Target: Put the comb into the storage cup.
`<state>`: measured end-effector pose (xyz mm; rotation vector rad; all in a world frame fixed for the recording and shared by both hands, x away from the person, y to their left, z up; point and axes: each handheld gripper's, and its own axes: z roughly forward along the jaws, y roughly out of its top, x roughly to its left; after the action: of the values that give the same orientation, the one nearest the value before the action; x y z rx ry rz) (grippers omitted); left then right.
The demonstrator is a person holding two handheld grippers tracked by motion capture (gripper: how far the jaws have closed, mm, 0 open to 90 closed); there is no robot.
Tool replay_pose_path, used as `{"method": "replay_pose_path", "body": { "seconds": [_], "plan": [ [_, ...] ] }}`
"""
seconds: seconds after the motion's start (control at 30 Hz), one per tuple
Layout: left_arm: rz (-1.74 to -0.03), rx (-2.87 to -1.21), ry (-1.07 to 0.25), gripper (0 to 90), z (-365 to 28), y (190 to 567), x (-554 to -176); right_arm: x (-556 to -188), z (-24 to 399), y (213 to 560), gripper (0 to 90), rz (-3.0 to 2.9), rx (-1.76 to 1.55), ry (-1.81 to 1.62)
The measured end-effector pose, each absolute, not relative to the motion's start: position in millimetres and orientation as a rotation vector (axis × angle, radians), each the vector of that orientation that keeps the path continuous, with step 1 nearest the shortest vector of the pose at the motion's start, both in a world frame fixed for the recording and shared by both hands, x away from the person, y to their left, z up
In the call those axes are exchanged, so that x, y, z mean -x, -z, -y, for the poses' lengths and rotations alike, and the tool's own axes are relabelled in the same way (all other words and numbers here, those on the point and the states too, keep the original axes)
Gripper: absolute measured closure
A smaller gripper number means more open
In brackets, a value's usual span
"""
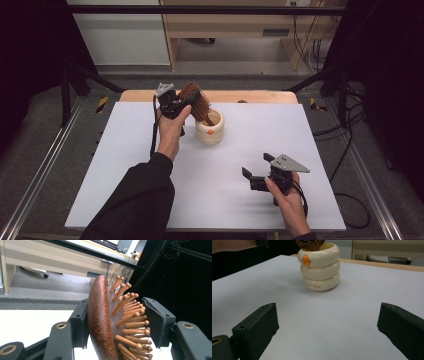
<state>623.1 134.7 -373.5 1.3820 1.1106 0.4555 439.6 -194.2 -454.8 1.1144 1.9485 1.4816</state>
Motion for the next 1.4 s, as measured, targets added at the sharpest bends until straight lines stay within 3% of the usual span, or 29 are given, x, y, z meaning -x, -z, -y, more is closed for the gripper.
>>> {"method": "replay_pose_path", "body": {
  "seconds": [0.7, 1.4],
  "plan": [
    [-1.104, -1.384, -0.463, 38.3, -133.7, 373.9, -623.1, -439.7, 193.7, 455.2, 3.8, -1.951, -1.118, -1.481],
    [-1.129, -1.381, -0.45, 19.5, -135.7, 375.5, -624.0, -440.0, 192.7, 455.3, 3.8, -1.951, -1.119, -1.48]
  ]
}}
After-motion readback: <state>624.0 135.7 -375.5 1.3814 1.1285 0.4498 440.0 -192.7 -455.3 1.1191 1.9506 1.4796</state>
